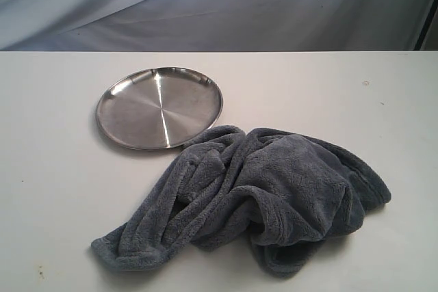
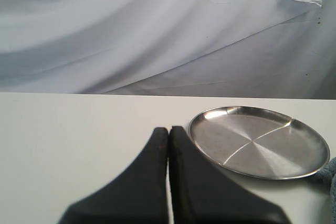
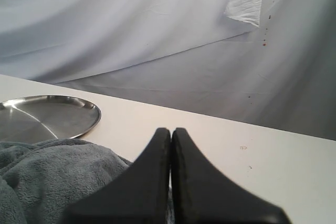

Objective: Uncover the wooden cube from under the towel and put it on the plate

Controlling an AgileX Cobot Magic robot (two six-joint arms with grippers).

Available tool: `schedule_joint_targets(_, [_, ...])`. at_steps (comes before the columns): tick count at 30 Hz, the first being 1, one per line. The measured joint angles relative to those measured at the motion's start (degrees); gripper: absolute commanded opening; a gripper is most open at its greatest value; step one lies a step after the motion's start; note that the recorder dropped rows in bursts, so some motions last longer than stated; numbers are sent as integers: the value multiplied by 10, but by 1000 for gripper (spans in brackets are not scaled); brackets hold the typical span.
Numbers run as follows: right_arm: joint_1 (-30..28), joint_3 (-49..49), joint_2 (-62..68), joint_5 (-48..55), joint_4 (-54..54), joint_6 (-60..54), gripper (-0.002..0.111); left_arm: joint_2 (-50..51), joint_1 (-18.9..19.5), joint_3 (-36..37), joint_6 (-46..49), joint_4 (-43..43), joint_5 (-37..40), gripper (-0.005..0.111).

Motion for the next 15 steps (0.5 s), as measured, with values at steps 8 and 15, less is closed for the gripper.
schedule_joint_targets(8, [0, 0, 0, -6, 88, 0, 0, 0, 0, 0, 0, 0, 0, 1])
schedule_joint_targets(15, [0, 0, 0, -111, 165, 11, 0, 0, 0, 0, 0, 0, 0, 1])
